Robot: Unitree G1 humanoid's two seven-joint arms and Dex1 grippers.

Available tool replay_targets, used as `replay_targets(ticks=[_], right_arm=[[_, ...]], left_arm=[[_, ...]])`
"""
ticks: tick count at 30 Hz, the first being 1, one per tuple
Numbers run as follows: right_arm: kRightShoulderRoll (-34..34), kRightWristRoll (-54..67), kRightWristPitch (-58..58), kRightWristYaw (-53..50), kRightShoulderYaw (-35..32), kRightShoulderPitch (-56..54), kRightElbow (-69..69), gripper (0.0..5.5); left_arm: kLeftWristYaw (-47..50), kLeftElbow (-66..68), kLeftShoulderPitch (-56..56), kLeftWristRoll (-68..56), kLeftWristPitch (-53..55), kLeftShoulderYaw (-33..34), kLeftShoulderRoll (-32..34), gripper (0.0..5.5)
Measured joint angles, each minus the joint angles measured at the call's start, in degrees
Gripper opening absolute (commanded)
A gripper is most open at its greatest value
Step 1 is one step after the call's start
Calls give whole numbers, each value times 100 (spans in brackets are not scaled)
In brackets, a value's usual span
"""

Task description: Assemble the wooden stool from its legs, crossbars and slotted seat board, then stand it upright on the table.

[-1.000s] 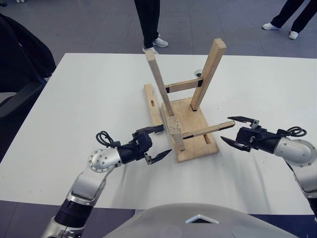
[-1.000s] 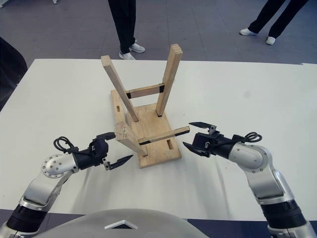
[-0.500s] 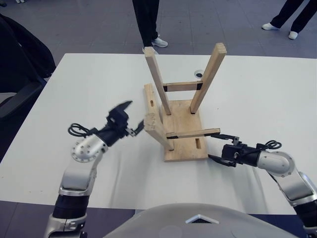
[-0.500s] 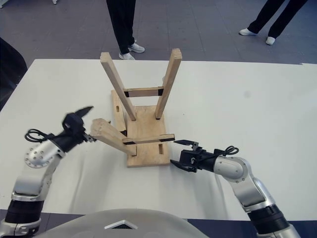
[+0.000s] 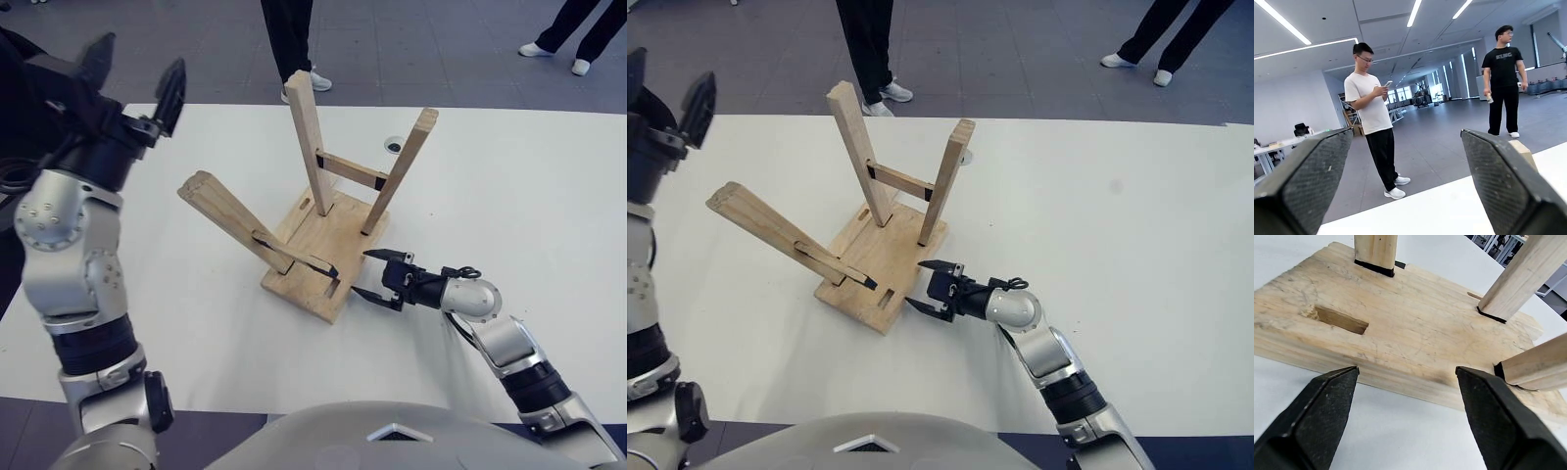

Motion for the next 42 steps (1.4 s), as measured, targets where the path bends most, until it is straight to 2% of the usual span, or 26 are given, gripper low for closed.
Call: replay_targets(ticks=[4,7,13,17,23,25,27,30,32,37,42], right_arm=[[-215,-56,334,-81,-158,235,-312,365],[-219,-108,642,-149,-160,302,-543,365],[-234,-290,825,-242,-154,260,-614,365],[-234,-357,889,-262,-138,215,-628,365],[-240,-439,918,-291,-125,220,-680,365],[-254,-447,916,-296,-126,224,-685,365],[-264,-452,913,-301,-125,230,-690,365],[-279,-459,900,-312,-118,240,-696,365],[-287,-484,879,-315,-108,245,-702,365],[-304,-541,854,-328,-94,283,-742,365],[-305,-565,858,-346,-92,292,-722,365]], left_arm=[[683,-784,-64,-1332,1578,390,65,327],[1540,-1183,-461,-2414,2703,460,43,323],[2723,-1608,-657,-3595,3686,155,-112,323],[3119,-1699,-645,-4022,3765,82,-101,323],[3267,-1713,-775,-4393,3673,74,250,323],[3266,-1693,-1117,-4426,3314,167,268,323],[3267,-1681,-1904,-4648,2577,410,260,323],[3265,-1678,-2021,-4787,2336,423,280,323],[3236,-1693,-1736,-4759,2296,351,312,323],[2936,-1796,444,-3955,2407,-477,199,323],[2669,-1876,419,-3833,2279,-830,314,323]])
